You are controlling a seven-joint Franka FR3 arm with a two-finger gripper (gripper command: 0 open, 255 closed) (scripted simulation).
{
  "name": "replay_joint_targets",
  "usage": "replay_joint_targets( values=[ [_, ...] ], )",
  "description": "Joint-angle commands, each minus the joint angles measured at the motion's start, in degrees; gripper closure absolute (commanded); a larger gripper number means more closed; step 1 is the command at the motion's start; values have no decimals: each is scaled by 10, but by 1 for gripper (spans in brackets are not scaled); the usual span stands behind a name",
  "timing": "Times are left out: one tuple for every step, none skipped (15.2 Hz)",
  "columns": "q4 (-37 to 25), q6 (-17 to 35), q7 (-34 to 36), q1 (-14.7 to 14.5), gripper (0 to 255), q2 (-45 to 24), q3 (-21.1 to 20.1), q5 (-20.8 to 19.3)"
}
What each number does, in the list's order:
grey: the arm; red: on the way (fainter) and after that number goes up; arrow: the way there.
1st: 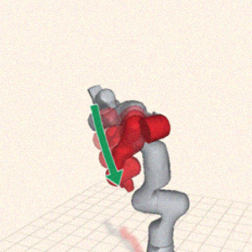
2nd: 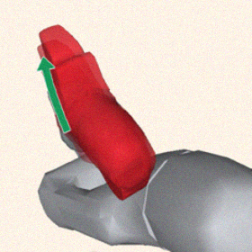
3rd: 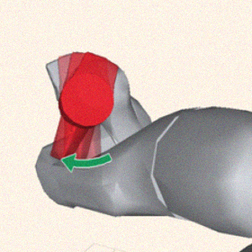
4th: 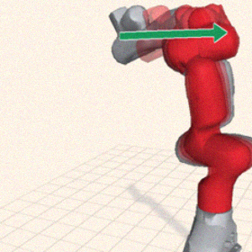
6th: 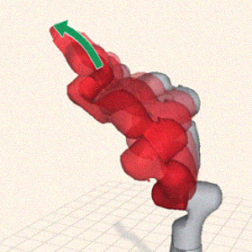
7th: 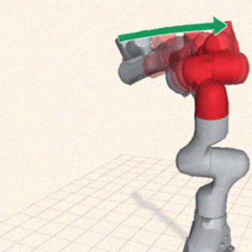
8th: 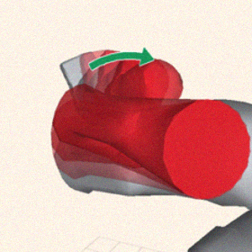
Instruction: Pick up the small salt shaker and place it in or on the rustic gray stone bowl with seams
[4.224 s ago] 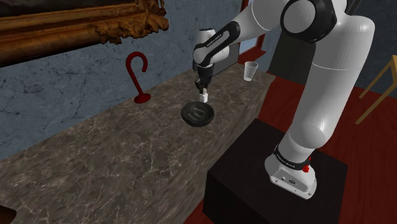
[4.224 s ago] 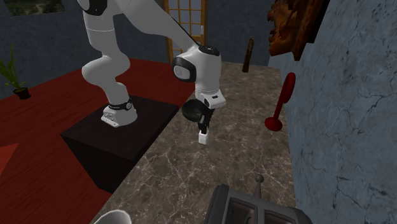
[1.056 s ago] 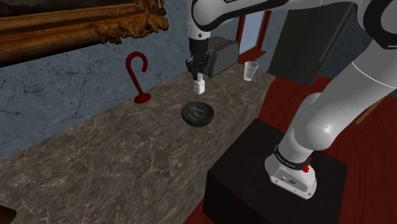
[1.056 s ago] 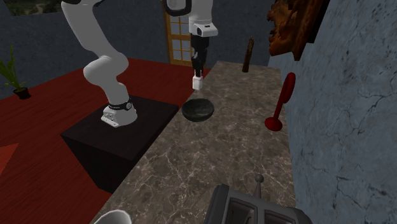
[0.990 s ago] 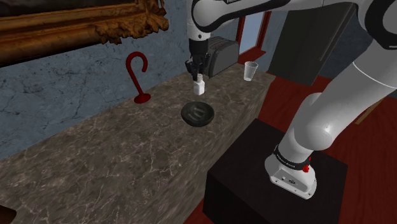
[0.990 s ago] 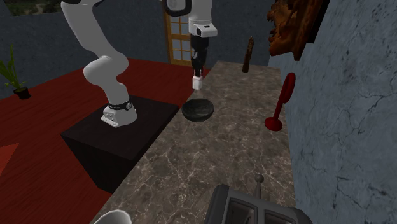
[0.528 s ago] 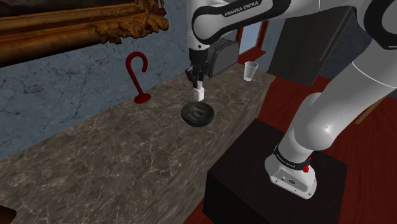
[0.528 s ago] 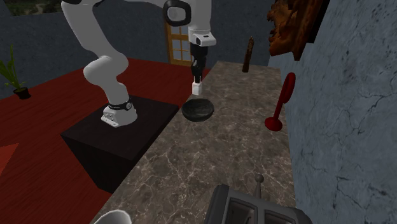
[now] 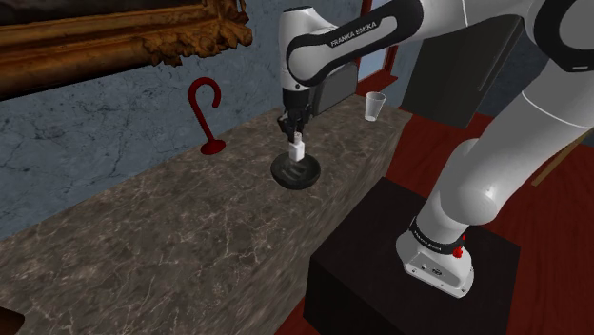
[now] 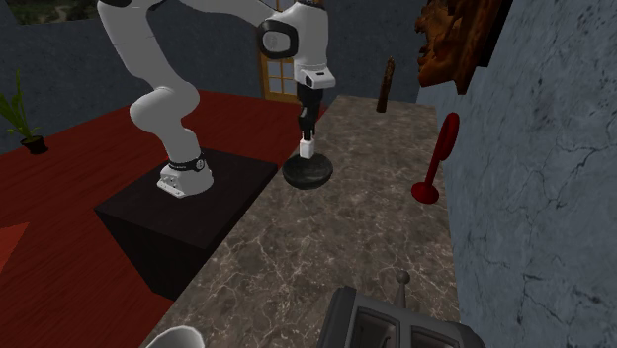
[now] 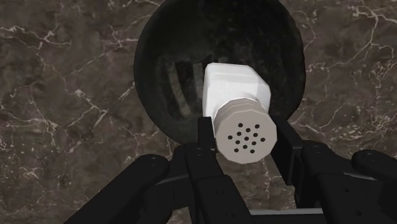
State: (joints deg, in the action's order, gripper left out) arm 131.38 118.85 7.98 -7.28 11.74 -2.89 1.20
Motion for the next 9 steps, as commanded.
replay_joint_targets(
  values=[
    [13,18,-1,1,255,-5,1,0],
    [18,26,-1,1,255,-8,1,0],
    [23,34,-1,1,255,-11,0,0],
    [27,42,-1,1,255,-15,0,0],
    [33,53,-1,1,255,-20,0,-1],
    [33,53,-1,1,255,-20,0,-1],
    [33,53,-1,1,255,-20,0,-1],
    [33,53,-1,1,255,-20,0,-1],
    [33,53,-1,1,255,-20,0,-1]
  ],
)
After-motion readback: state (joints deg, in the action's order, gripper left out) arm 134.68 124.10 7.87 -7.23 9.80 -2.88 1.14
